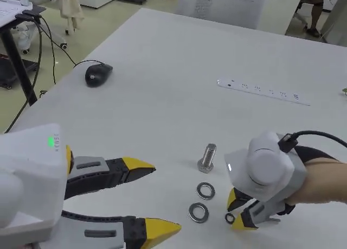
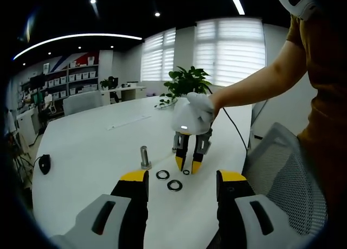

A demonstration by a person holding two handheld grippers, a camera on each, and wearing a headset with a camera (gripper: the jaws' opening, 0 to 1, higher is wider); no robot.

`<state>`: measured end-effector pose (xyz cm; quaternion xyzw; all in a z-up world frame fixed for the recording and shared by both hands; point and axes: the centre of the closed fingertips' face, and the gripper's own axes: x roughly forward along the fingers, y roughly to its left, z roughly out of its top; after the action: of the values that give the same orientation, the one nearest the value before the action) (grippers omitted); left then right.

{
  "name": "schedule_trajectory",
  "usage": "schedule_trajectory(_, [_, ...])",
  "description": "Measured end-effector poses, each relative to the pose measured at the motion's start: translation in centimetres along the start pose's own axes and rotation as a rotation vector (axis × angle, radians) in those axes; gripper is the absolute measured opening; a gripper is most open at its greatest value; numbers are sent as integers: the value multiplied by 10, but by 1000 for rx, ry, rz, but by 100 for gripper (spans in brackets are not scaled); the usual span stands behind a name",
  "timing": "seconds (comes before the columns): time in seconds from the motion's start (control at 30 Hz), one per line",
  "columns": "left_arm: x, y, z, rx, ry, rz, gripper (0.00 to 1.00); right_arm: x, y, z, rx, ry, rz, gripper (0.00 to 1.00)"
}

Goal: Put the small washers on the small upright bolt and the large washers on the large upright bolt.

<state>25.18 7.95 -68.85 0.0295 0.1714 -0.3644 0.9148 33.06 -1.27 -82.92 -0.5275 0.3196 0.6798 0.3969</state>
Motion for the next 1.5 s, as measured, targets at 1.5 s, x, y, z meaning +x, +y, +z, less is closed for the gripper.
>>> schedule_trajectory(1.5, [0, -4, -1, 11, 17, 9, 49, -9, 2, -1, -11, -5, -31, 12])
